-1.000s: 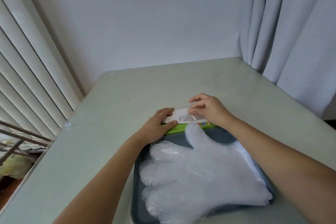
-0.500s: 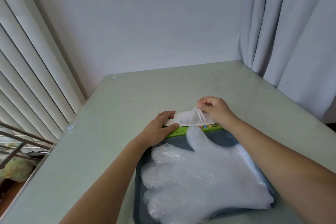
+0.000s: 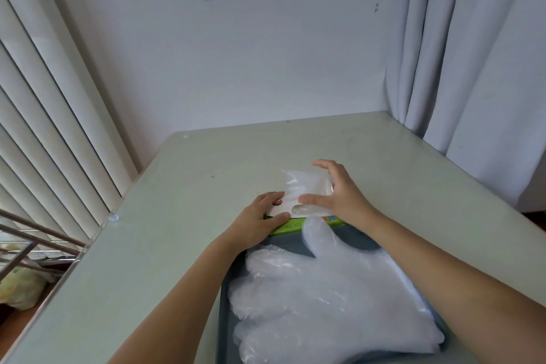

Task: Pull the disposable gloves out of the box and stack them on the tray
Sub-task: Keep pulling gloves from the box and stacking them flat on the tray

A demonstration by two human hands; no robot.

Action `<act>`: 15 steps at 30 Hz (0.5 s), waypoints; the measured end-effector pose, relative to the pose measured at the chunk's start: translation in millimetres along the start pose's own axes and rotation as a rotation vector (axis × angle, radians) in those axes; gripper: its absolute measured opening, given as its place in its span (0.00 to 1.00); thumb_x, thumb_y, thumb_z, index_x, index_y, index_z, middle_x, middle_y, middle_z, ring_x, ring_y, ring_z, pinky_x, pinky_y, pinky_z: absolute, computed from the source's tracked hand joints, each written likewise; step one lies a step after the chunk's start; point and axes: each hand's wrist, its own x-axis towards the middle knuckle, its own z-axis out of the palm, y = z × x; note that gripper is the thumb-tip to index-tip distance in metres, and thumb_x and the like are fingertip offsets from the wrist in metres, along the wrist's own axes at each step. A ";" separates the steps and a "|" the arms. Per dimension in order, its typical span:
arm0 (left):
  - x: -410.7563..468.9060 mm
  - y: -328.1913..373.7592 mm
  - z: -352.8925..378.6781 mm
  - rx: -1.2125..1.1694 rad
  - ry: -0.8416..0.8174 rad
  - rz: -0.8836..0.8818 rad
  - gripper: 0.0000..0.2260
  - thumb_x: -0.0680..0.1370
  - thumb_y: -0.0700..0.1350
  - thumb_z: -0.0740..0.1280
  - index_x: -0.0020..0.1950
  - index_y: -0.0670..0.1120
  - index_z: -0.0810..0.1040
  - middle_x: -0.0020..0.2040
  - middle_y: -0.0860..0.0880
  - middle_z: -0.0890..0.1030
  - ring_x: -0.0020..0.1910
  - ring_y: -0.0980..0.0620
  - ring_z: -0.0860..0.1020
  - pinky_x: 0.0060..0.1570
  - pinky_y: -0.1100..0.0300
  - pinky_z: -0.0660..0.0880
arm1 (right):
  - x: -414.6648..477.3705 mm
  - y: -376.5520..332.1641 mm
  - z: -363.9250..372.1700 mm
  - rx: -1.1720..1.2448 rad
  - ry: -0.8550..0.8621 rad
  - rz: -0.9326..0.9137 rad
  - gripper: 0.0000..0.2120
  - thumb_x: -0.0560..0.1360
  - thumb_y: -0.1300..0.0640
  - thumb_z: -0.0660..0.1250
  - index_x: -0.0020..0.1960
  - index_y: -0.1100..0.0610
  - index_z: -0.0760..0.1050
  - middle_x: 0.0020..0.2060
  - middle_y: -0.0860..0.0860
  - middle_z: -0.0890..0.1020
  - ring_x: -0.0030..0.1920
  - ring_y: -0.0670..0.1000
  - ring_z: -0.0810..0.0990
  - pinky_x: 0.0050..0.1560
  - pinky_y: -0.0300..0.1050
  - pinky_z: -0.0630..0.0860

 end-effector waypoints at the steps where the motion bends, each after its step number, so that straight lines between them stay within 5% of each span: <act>1: 0.2 -0.1 0.3 0.000 0.001 0.000 0.23 0.80 0.52 0.64 0.74 0.55 0.65 0.71 0.56 0.66 0.64 0.61 0.67 0.65 0.66 0.60 | -0.1 -1.0 5.1 -0.096 0.033 -0.063 0.37 0.63 0.46 0.78 0.67 0.51 0.67 0.65 0.47 0.67 0.65 0.46 0.64 0.65 0.41 0.62; 5: 0.1 0.7 0.2 -0.008 0.011 -0.008 0.24 0.79 0.53 0.65 0.74 0.54 0.65 0.70 0.56 0.67 0.63 0.61 0.68 0.65 0.64 0.62 | 7.4 -14.3 20.0 -0.411 0.152 -0.246 0.24 0.70 0.48 0.75 0.61 0.57 0.73 0.62 0.52 0.69 0.65 0.52 0.64 0.60 0.40 0.65; 8: -0.3 0.6 -0.2 -0.001 0.012 -0.028 0.24 0.79 0.54 0.65 0.74 0.54 0.64 0.70 0.56 0.67 0.63 0.61 0.67 0.63 0.66 0.62 | 16.0 -36.0 19.9 -0.594 0.185 -0.258 0.06 0.77 0.56 0.65 0.46 0.59 0.78 0.47 0.53 0.76 0.49 0.53 0.72 0.45 0.42 0.68; 12: -2.1 3.1 -0.1 -0.021 0.050 -0.035 0.24 0.77 0.53 0.67 0.73 0.54 0.67 0.68 0.57 0.69 0.61 0.60 0.69 0.59 0.67 0.63 | 24.0 -50.8 6.5 -0.380 0.209 -0.035 0.15 0.75 0.60 0.68 0.30 0.60 0.71 0.29 0.55 0.72 0.32 0.50 0.68 0.36 0.42 0.65; 15: -2.2 4.3 -1.6 -0.007 0.170 -0.025 0.21 0.74 0.51 0.72 0.66 0.53 0.74 0.60 0.57 0.70 0.58 0.60 0.70 0.56 0.69 0.63 | 19.3 -53.4 -6.1 -0.146 0.142 0.093 0.09 0.69 0.55 0.76 0.43 0.61 0.84 0.38 0.49 0.81 0.42 0.47 0.79 0.45 0.38 0.71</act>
